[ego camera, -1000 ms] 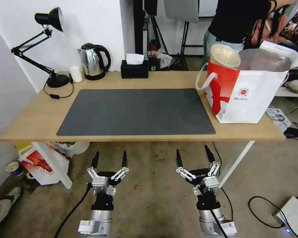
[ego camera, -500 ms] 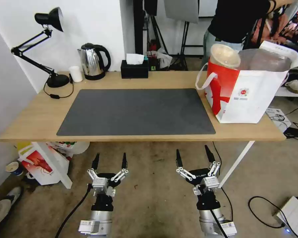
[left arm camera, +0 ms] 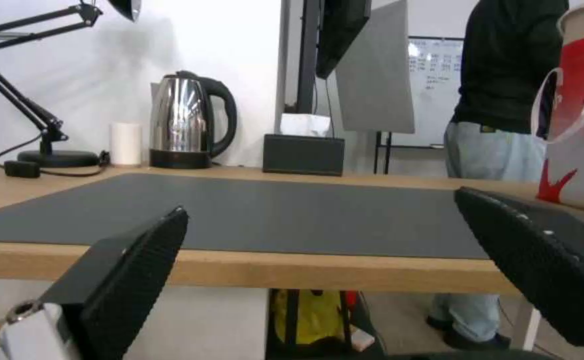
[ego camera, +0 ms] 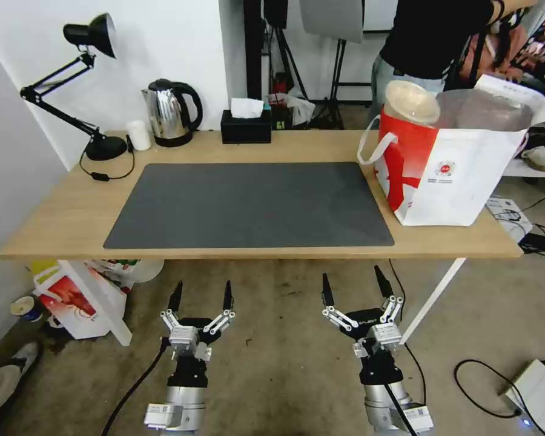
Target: Pick up the trash from the table and place it into the takeout bag.
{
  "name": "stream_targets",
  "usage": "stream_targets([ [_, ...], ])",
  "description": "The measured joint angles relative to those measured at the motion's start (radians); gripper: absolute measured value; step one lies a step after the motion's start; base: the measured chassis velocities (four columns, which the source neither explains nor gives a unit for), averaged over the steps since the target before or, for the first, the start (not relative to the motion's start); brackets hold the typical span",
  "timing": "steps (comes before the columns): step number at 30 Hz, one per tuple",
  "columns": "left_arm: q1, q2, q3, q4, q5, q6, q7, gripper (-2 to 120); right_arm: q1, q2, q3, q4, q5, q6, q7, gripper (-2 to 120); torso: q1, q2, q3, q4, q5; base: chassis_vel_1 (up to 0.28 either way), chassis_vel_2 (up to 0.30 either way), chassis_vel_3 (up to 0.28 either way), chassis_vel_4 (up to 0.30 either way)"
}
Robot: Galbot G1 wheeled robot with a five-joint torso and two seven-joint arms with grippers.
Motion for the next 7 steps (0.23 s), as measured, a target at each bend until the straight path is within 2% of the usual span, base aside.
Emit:
stream_targets([
  [7,0.000,0.000,0.000,0.000,0.000,0.000,0.000,100,0.000,0.000,0.000,0.000,0.000,0.000,0.000,100,0.000,0.000,0.000,0.0000,0.0000,0.000,0.000,0.000,0.000],
])
